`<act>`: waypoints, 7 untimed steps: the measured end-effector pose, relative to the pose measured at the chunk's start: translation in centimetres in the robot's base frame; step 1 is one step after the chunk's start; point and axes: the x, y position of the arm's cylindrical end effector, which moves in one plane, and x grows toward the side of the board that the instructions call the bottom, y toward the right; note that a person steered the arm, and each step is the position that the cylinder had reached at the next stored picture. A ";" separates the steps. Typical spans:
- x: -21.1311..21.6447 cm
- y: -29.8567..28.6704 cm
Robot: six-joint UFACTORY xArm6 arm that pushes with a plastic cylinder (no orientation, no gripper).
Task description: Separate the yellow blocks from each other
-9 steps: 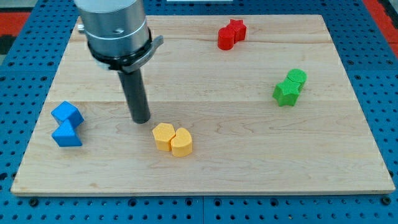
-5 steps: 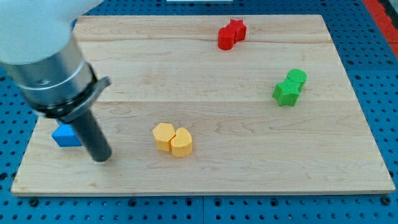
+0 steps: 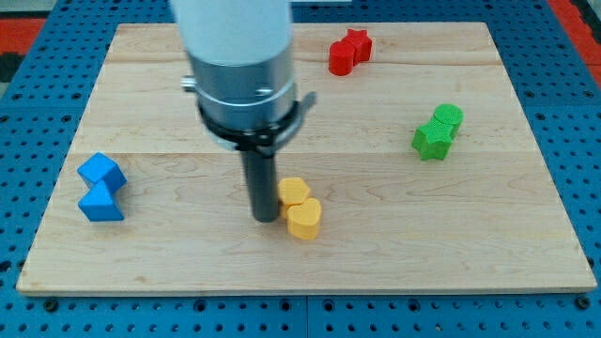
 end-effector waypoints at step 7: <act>1.7 7.9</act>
